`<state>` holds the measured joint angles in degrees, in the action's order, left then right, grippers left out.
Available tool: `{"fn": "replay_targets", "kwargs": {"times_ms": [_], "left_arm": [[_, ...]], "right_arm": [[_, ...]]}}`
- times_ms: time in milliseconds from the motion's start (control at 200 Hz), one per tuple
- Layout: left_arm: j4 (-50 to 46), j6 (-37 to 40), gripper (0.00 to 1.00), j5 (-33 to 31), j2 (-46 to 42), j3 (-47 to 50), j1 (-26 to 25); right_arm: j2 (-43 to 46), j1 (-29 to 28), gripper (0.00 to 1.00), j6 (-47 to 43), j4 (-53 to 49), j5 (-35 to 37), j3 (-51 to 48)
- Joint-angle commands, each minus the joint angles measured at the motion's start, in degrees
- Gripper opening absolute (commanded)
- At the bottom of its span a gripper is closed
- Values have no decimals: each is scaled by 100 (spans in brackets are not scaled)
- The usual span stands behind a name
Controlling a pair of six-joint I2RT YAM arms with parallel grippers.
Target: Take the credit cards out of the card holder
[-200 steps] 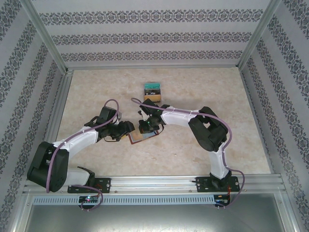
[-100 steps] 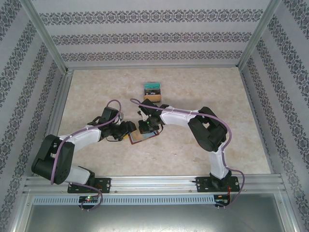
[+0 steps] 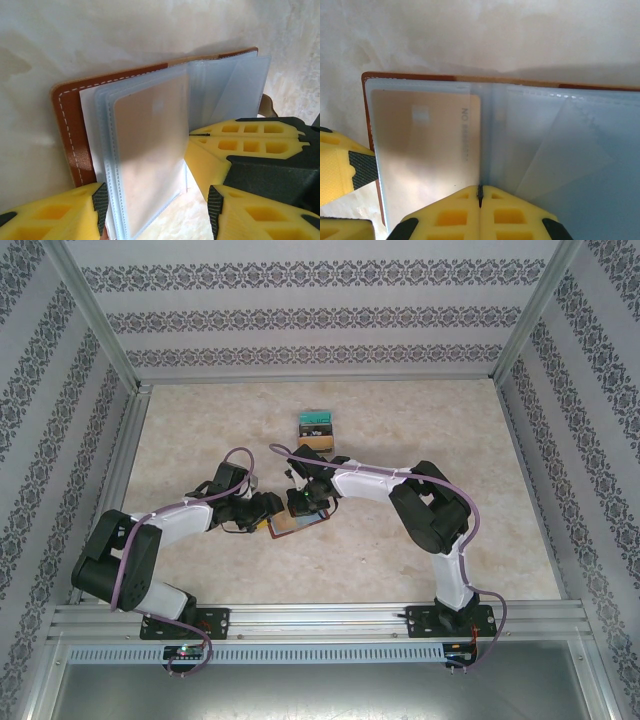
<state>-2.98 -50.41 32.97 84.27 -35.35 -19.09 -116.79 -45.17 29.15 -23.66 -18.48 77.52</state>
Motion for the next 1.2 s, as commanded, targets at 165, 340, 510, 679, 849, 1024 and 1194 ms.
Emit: {"fn": "replay_targets", "kwargs": {"times_ms": [165,340,510,679,849,1024,1194], "left_arm": [[189,-67,58,34,-53,-15,-67],[-158,28,58,-154,-136,-118,-61],[-329,108,58,-244,-354,-120,-73],[-135,89,57,-93,-243,-129,-103],[-58,69,57,-81,-91,-129,-136],[-9,67,57,-81,-29,-127,-151],[27,64,57,-45,-2,-143,-170]], "right_arm": [[-242,-71,0,-56,-288,134,18],[-266,-71,0,-41,-283,117,43],[-283,-71,0,-41,-283,109,62],[-292,-76,0,-56,-294,101,71],[-280,-71,0,-51,-291,100,55],[-274,-71,0,-53,-291,99,48],[-285,-71,0,-45,-283,90,47]]}}
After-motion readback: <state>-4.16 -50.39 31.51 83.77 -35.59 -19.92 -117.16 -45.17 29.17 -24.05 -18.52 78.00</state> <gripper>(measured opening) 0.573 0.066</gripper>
